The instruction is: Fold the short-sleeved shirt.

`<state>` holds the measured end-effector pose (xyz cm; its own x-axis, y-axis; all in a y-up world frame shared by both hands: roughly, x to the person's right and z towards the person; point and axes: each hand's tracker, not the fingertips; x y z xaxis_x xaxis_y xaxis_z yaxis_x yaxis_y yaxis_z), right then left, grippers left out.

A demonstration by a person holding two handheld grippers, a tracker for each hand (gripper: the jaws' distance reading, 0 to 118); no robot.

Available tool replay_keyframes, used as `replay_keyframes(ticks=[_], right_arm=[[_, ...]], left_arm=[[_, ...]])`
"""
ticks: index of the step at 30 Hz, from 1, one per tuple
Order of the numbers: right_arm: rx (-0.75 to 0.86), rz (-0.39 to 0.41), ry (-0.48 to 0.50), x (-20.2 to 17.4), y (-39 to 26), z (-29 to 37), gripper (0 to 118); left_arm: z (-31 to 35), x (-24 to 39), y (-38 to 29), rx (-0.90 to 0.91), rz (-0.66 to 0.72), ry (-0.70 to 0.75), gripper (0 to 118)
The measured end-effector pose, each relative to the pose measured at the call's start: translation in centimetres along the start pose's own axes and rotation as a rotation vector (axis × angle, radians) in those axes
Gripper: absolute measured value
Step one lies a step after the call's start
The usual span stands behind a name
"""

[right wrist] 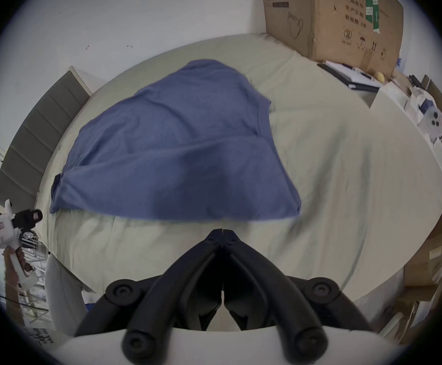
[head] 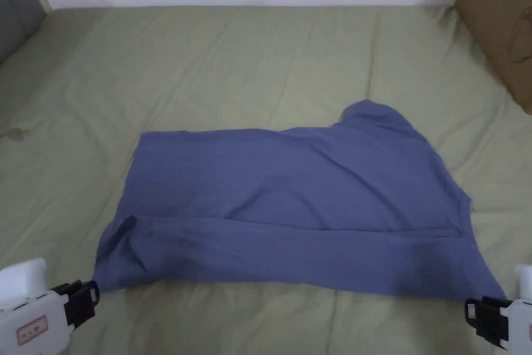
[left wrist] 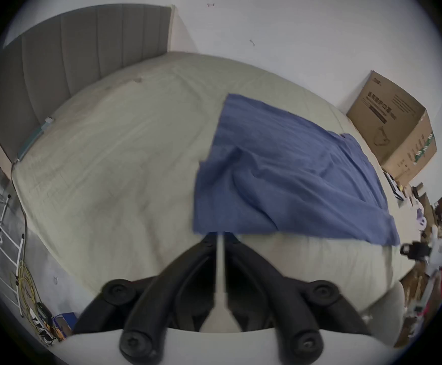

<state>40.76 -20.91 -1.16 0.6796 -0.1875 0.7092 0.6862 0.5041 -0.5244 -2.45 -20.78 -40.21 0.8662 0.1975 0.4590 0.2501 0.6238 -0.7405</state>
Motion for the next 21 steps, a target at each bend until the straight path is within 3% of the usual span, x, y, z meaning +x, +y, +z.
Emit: replay_keyframes(ticks=[3,6,9,11,12,14,15,21], right_arm=[[0.003,-0.013,-0.004,-0.1,-0.3,0.2,0],[0.005,-0.036,-0.007,0.2,-0.3,0.2,0],[0.004,-0.059,-0.020,0.5,-0.4,0.2,0],[0.007,-0.073,-0.024,0.7,-0.4,0.1,1],[0.014,-0.085,-0.032,0.9,-0.4,0.0,19],[0.016,-0.088,-0.048,1.0,0.0,-0.3,86],[-0.003,-0.084,-0.064,1.2,0.5,-0.9,107],[-0.003,-0.089,-0.085,2.0,4.1,-4.4,103]], left_arm=[[-2.1,0.1,1.6,-0.001,0.061,0.014,88],[-5.5,0.1,2.3,-0.073,0.077,0.014,90],[-8.3,1.2,1.4,-0.200,-0.016,0.106,86],[-7.6,2.8,1.4,-0.153,-0.103,0.146,69],[-7.4,3.0,1.8,-0.145,-0.128,0.146,52],[-7.6,2.8,2.4,-0.140,-0.141,0.155,22],[-7.5,2.8,2.6,-0.139,-0.151,0.160,9],[-7.0,2.2,4.0,-0.157,-0.131,0.118,5]])
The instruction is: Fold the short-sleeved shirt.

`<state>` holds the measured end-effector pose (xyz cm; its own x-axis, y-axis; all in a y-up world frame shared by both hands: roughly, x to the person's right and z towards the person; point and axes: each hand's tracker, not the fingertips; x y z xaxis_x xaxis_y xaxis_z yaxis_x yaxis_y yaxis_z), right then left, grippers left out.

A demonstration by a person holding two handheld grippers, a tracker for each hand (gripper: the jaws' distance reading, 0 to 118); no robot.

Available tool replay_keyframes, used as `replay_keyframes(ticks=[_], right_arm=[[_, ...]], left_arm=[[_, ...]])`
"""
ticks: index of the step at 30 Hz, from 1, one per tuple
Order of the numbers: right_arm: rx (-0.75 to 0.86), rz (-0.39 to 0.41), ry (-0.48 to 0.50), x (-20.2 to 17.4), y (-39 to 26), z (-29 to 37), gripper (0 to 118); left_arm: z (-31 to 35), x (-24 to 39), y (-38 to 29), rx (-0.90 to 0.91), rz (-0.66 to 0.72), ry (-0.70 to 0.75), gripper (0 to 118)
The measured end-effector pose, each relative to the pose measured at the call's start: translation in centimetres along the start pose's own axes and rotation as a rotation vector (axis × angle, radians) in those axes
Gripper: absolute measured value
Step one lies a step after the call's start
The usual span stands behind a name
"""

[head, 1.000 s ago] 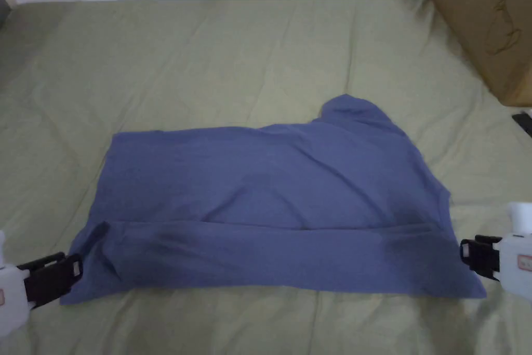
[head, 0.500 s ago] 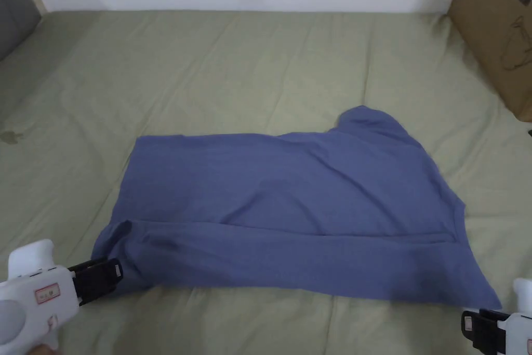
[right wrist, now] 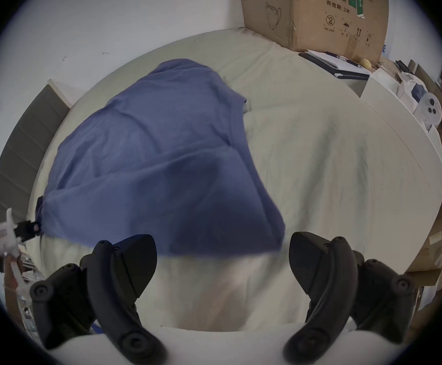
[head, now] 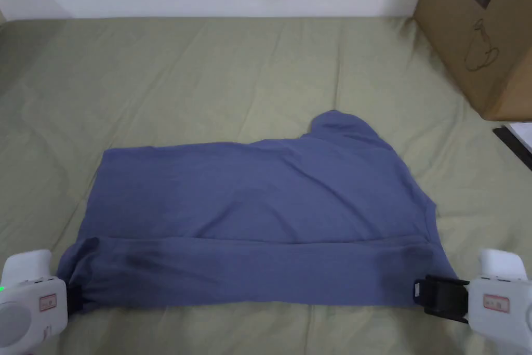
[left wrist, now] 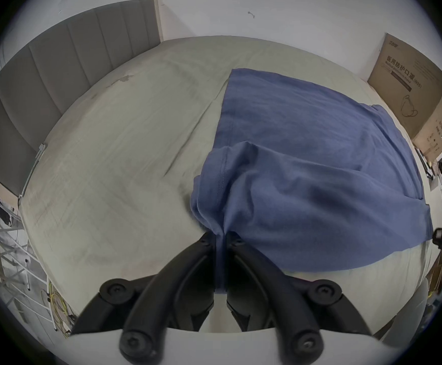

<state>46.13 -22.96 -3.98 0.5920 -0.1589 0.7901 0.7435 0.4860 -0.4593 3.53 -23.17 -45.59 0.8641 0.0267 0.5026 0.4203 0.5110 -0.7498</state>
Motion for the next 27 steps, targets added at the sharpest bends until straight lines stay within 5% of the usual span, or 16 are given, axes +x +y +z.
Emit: replay_keyframes(ticks=[2,4,6,7,8,9,11,20,27], right_arm=[[-0.041,-0.037,-0.008,0.2,1.2,-1.8,96],[-0.102,-0.063,-0.022,0.2,1.9,-3.9,69],[-0.109,0.011,-0.055,-0.8,2.0,-4.3,64],[-0.100,0.026,-0.059,-1.3,2.1,-3.7,48],[-0.097,0.038,0.008,-2.0,2.1,-2.8,13],[-0.119,0.002,0.103,-2.4,2.0,-2.8,6],[-0.120,0.067,-0.023,-3.1,1.9,-3.4,6],[-0.098,-0.073,0.100,0.8,1.3,2.0,6],[-0.160,-0.061,0.084,2.9,-3.4,6.4,6]], left_arm=[[0.7,0.2,0.0,-0.003,-0.007,-0.010,5],[1.2,-0.2,0.2,0.004,-0.009,-0.021,5],[1.9,0.2,0.3,0.008,-0.011,-0.031,5],[2.1,0.2,0.4,0.013,-0.020,-0.029,5],[2.3,0.1,0.5,0.017,-0.030,-0.027,5],[2.5,0.5,0.6,0.018,-0.043,-0.030,5],[2.7,0.5,0.8,0.022,-0.059,-0.023,5],[5.4,-1.3,0.3,0.018,-0.015,-0.103,4],[8.2,-2.2,-3.6,-0.041,-0.076,-0.121,4]])
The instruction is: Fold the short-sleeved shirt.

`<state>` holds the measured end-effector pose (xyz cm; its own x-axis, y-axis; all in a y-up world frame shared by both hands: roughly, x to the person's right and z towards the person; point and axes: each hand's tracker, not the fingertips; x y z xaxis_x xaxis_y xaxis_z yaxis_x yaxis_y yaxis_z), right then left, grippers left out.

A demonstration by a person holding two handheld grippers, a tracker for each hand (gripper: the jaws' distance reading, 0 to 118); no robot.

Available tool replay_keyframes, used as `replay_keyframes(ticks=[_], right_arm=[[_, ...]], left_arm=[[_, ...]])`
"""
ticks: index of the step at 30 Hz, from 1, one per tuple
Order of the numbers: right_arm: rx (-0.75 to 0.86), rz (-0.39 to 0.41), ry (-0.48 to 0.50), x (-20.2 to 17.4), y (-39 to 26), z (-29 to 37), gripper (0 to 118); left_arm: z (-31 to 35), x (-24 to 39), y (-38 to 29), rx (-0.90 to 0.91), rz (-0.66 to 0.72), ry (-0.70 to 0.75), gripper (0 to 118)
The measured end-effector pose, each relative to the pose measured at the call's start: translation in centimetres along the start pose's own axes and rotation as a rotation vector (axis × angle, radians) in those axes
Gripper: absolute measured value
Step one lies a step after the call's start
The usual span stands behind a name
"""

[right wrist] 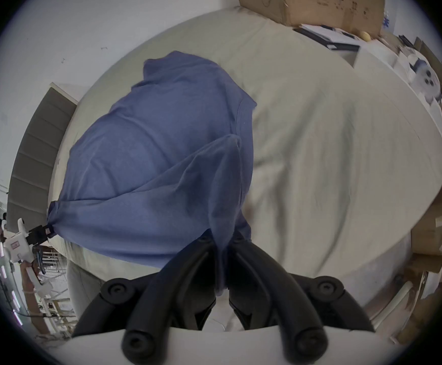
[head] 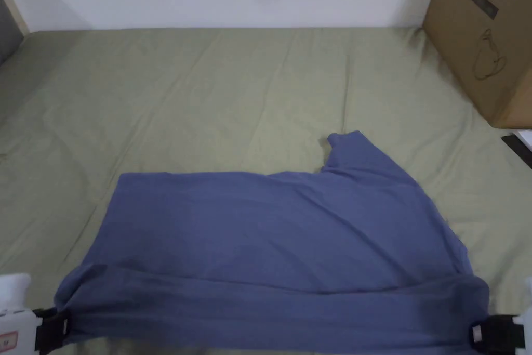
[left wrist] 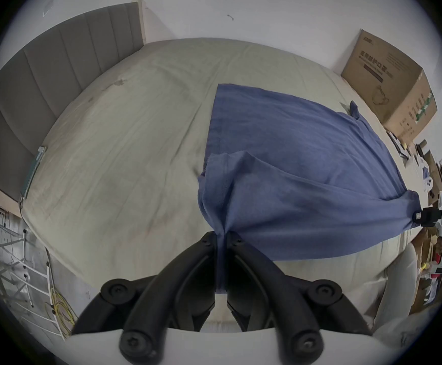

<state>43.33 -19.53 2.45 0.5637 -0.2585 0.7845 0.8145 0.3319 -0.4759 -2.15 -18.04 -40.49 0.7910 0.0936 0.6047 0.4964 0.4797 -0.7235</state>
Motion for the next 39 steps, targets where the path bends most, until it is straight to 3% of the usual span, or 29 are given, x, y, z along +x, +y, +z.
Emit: replay_keyframes(ticks=[4,5,7,8,9,11,13,14,16,17,19,20,26,27,28,30,34,39], right_arm=[[-0.051,0.026,-0.024,0.2,-3.2,-1.4,7],[-0.032,0.029,-0.018,0.6,-3.3,-2.0,12],[-0.022,0.044,-0.052,0.2,-3.2,-1.7,64],[-0.019,0.050,-0.057,0.0,-2.9,-1.2,89],[0.010,0.062,-0.062,-0.2,-2.5,-0.4,91],[0.095,0.082,-0.043,-0.7,-1.4,1.4,89],[0.151,0.093,-0.056,-1.5,-0.3,2.8,84],[0.191,0.102,-0.044,-2.0,0.2,3.4,72],[0.235,0.121,-0.047,-3.2,1.1,3.9,25],[0.245,0.124,-0.043,-3.9,1.6,3.6,10],[0.252,0.122,-0.016,-4.7,2.4,2.7,0],[0.234,0.128,0.031,-5.0,2.9,1.9,0],[0.227,0.149,0.039,-6.4,8.6,-2.1,0],[0.232,0.139,0.047,-6.4,10.0,-2.5,7],[0.241,0.128,0.066,-6.3,11.8,-3.0,33],[0.252,0.099,0.032,-6.3,15.5,-4.3,102],[0.207,0.134,0.009,-6.2,23.0,-9.2,97],[0.070,0.114,-0.137,-5.7,28.6,-16.7,93]], left_arm=[[-1.3,-0.3,-3.1,-0.050,-0.004,0.012,5],[-1.8,-0.2,-3.6,-0.059,-0.007,0.018,11],[-2.1,0.1,-3.7,-0.113,-0.022,0.081,69],[-1.9,0.1,-3.6,-0.107,-0.029,0.084,92],[-1.2,0.1,-3.5,-0.075,-0.027,0.069,100],[0.0,-0.4,-2.0,0.004,0.016,0.045,100],[1.5,0.1,-0.5,0.071,0.072,0.003,94],[2.4,0.5,0.2,0.135,0.093,-0.022,80],[3.1,1.5,1.5,0.207,0.104,-0.062,20],[2.7,2.3,2.1,0.219,0.107,-0.056,3],[1.5,3.4,3.0,0.195,0.087,-0.059,0],[0.5,3.8,3.4,0.169,0.089,-0.081,0],[-3.2,6.8,6.7,0.134,0.086,-0.105,0],[-3.4,7.2,7.4,0.139,0.081,-0.113,0],[-3.4,7.7,8.1,0.144,0.070,-0.115,0],[-3.9,7.8,9.3,0.161,0.058,-0.111,0],[-4.0,7.8,10.5,0.181,0.069,-0.113,0],[-4.3,7.4,10.4,0.170,0.069,-0.101,0]])
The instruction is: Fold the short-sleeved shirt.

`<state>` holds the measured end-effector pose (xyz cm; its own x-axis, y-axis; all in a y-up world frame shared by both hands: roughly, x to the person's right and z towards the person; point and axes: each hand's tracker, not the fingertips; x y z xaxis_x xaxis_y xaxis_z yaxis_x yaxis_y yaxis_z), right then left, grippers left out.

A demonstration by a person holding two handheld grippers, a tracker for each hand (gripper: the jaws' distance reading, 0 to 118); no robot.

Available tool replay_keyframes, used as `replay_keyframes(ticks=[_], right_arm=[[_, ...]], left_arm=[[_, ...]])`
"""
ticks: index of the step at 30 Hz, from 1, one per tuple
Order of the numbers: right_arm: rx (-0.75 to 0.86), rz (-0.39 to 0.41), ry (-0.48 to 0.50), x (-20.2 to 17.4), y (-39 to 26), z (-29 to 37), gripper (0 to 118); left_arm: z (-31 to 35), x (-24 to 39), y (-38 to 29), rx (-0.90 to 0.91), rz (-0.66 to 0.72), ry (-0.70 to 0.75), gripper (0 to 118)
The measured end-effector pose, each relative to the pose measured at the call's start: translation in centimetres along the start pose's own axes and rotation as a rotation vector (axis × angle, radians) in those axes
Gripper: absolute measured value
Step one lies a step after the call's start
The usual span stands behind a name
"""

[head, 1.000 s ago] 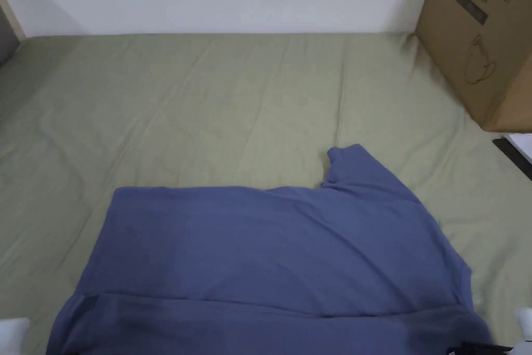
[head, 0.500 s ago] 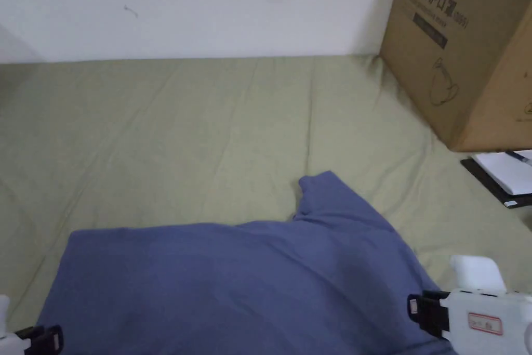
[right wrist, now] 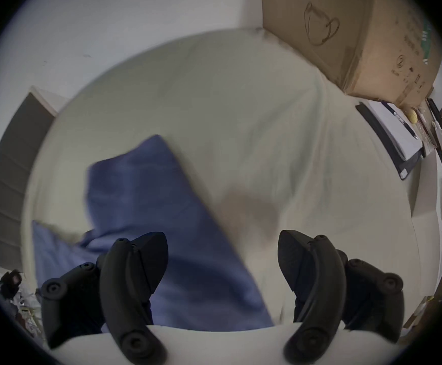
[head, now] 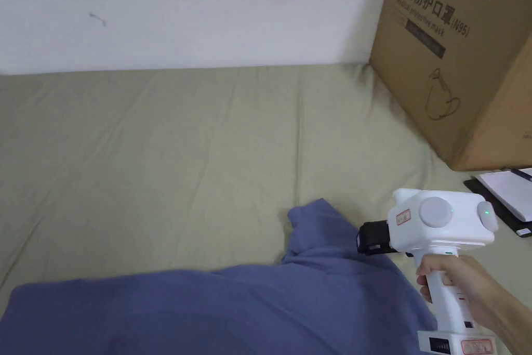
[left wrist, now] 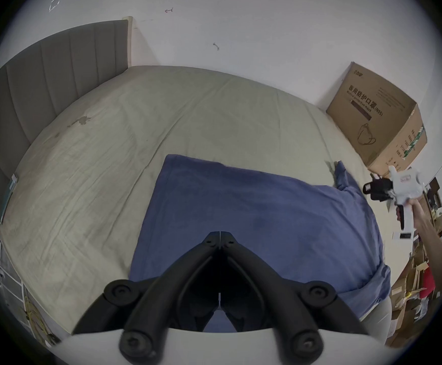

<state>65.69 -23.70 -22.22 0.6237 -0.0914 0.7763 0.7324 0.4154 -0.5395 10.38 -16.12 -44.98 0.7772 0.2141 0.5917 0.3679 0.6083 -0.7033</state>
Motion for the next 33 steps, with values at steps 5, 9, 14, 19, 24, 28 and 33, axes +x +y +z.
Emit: replay_keyframes(ticks=[5,9,14,19,24,28,33], right_arm=[[-0.064,0.091,-0.049,-1.1,0.1,-2.3,86],[-0.047,0.199,-0.062,-2.1,-0.2,-1.0,23],[-0.061,0.210,-0.083,-3.6,-0.3,-0.9,0],[-0.059,0.141,0.037,-2.6,0.6,1.2,0],[-0.052,0.152,0.005,-2.4,0.2,2.0,0],[-0.053,0.143,0.012,-2.2,-0.3,2.3,0],[-0.046,0.139,0.017,-2.3,-0.4,3.1,0]], left_arm=[[-1.3,-1.4,-0.2,-0.047,-0.008,0.058,0],[-3.2,-2.9,0.7,-0.058,0.007,0.093,43],[-6.2,-4.2,3.8,-0.076,-0.001,0.099,98],[-9.8,-5.2,7.7,-0.089,-0.040,0.104,98],[-15.0,-7.0,11.1,-0.114,0.089,0.174,98],[-18.7,-7.0,11.5,-0.183,0.126,0.160,96],[-18.3,-4.1,10.0,-0.167,-0.041,0.244,49]])
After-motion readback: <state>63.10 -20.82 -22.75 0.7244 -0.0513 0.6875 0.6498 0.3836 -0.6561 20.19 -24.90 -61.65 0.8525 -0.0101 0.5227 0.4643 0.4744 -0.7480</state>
